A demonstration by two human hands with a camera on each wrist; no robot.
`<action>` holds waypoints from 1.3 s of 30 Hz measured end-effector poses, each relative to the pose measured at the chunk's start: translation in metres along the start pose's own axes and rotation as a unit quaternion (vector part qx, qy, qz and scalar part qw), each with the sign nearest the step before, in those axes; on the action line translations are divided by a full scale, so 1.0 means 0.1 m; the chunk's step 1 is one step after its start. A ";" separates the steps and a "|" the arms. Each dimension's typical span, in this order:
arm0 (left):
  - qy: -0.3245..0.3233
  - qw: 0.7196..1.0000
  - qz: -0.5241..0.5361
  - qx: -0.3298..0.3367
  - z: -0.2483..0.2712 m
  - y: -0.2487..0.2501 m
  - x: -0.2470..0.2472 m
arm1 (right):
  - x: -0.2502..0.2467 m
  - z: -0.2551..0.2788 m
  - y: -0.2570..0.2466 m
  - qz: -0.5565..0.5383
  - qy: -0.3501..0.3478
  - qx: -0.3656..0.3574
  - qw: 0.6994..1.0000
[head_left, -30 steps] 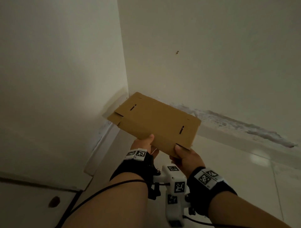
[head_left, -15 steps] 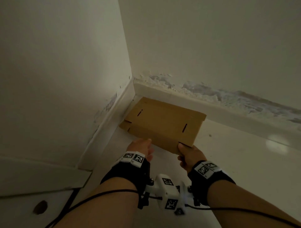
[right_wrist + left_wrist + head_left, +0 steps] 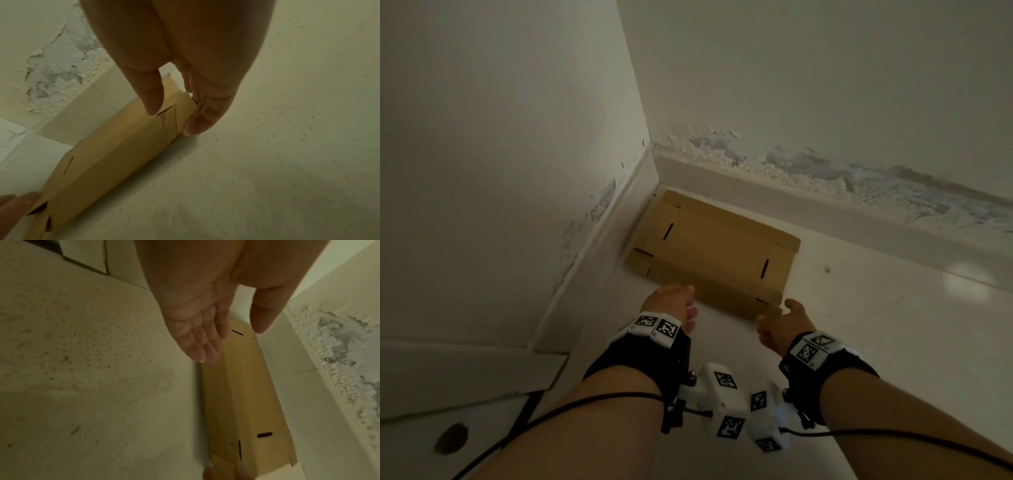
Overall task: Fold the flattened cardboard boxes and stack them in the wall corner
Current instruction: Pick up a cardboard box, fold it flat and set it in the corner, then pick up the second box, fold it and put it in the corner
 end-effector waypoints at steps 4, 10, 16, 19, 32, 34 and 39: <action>-0.007 1.000 -0.013 0.017 0.06 0.05 0.07 | -0.09 0.07 0.02 0.025 0.006 0.014 1.000; -0.028 0.997 -0.047 0.053 0.23 0.20 0.19 | -0.38 0.37 -0.14 0.018 0.049 -0.028 0.998; -0.083 0.989 -0.092 0.083 0.69 0.42 0.54 | -0.92 1.00 -0.30 -0.031 0.036 -0.078 0.996; -0.106 0.983 -0.106 0.106 1.01 0.56 0.75 | -1.23 1.34 -0.32 -0.037 0.040 -0.107 0.993; -0.198 0.952 -0.065 0.224 2.67 0.79 1.96 | -3.07 2.70 -0.10 -0.112 0.095 -0.206 0.967; -0.215 0.941 -0.080 0.249 2.91 0.84 2.26 | -3.43 2.82 -0.01 -0.137 0.109 -0.210 0.962; -0.240 0.916 -0.119 0.297 3.38 0.82 2.92 | -4.20 2.81 0.39 -0.204 0.144 -0.201 0.947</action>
Point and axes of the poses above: each hand's wrist, its own z-axis away from the middle knuckle, its own x-axis out of the palm, y = z × x, the point moved 5 cm from there along -z, towards the middle knuckle, and after that the axes turned 11 degrees about x, right-handed, at the moved point
